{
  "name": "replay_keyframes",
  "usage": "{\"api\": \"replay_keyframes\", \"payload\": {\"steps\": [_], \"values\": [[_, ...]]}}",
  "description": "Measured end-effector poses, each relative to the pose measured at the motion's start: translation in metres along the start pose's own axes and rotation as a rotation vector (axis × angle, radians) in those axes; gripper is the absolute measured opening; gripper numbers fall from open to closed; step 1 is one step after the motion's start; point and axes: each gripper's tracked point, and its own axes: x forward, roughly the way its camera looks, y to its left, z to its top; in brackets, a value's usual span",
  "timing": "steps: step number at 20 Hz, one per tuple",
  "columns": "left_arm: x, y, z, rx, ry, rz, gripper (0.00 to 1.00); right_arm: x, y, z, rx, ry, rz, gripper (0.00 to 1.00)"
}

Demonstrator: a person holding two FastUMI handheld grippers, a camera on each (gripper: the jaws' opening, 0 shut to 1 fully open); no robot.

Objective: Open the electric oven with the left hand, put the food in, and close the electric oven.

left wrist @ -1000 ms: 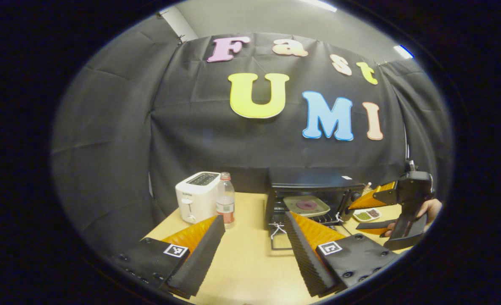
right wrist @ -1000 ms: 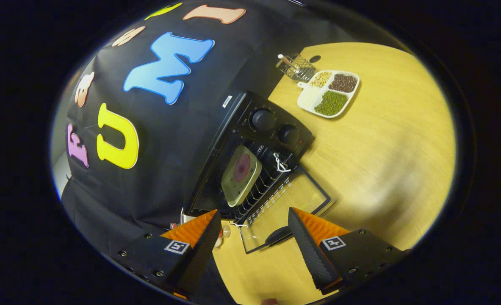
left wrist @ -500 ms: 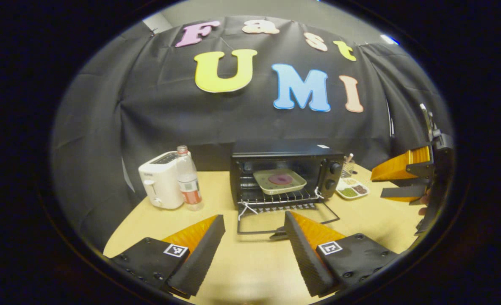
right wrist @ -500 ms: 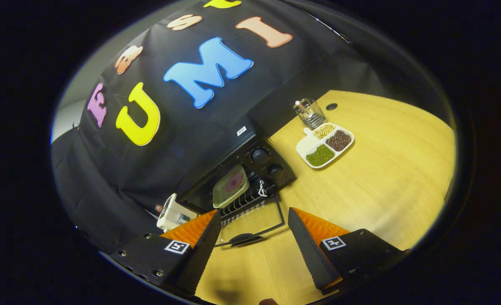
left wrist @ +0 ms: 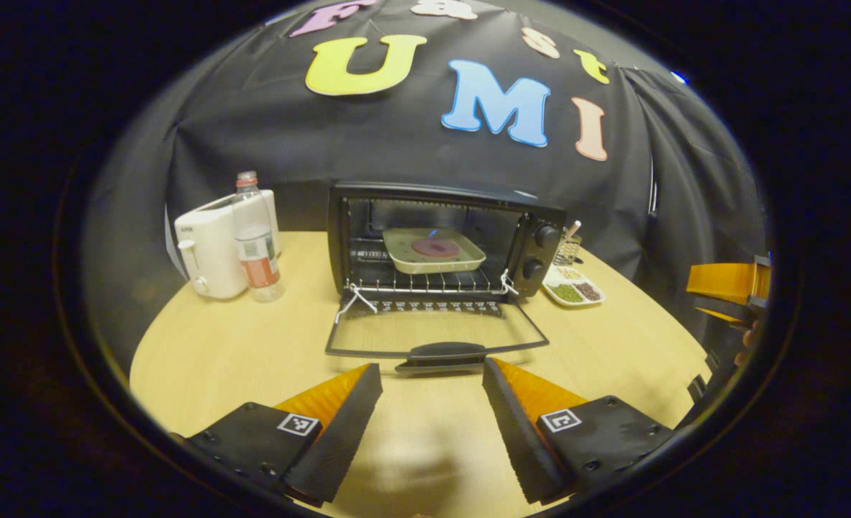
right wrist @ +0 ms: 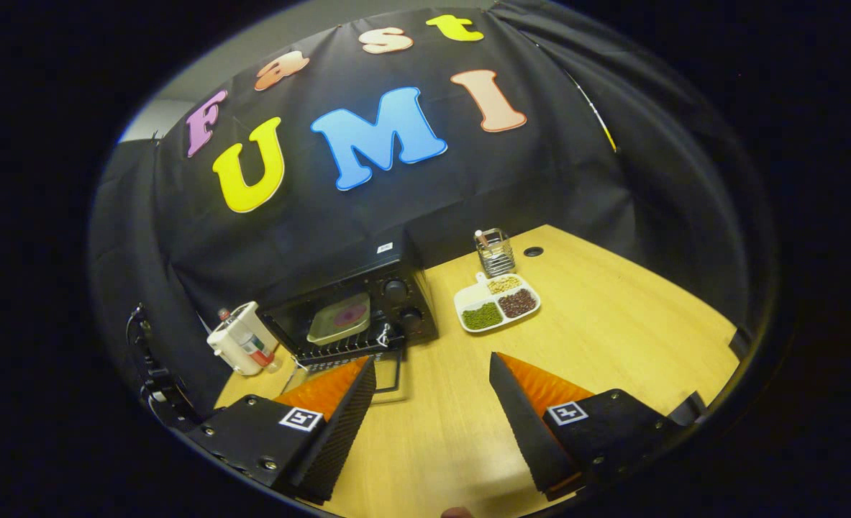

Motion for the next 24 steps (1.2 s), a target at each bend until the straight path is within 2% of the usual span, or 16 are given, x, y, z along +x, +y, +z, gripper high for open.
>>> {"api": "replay_keyframes", "payload": {"steps": [2,6,12,16,17,18,19,20,21,23,24], "values": [[0.013,-0.005,-0.015,-0.011,0.054,-0.005,0.96,-0.008,-0.015,0.006,-0.074,-0.039,-0.039,0.98],[0.032,-0.007,-0.041,-0.026,0.138,0.006,0.96,-0.024,-0.029,0.015,-0.205,-0.094,-0.071,0.98],[0.057,-0.001,-0.061,-0.024,0.226,0.058,0.96,-0.046,-0.050,0.018,-0.250,-0.115,-0.137,0.98],[0.074,-0.002,-0.053,0.040,0.206,0.070,0.97,-0.054,-0.057,0.019,-0.242,-0.114,-0.152,0.98],[0.079,-0.002,-0.051,0.057,0.199,0.074,0.93,-0.055,-0.056,0.020,-0.228,-0.115,-0.151,0.98],[0.083,-0.001,-0.050,0.073,0.193,0.082,1.00,-0.056,-0.057,0.020,-0.220,-0.118,-0.153,0.98],[0.085,0.000,-0.050,0.077,0.192,0.101,1.00,-0.056,-0.058,0.021,-0.220,-0.120,-0.154,0.98],[0.085,-0.001,-0.050,0.077,0.177,0.112,0.92,-0.057,-0.058,0.021,-0.227,-0.123,-0.156,0.98],[0.086,0.000,-0.047,0.078,0.160,0.121,0.96,-0.058,-0.057,0.024,-0.233,-0.129,-0.156,0.98],[0.086,0.000,-0.048,0.081,0.155,0.130,0.96,-0.056,-0.053,0.024,-0.243,-0.127,-0.148,0.98],[0.086,-0.001,-0.047,0.087,0.160,0.131,0.99,-0.058,-0.052,0.023,-0.245,-0.122,-0.138,0.98]]}}
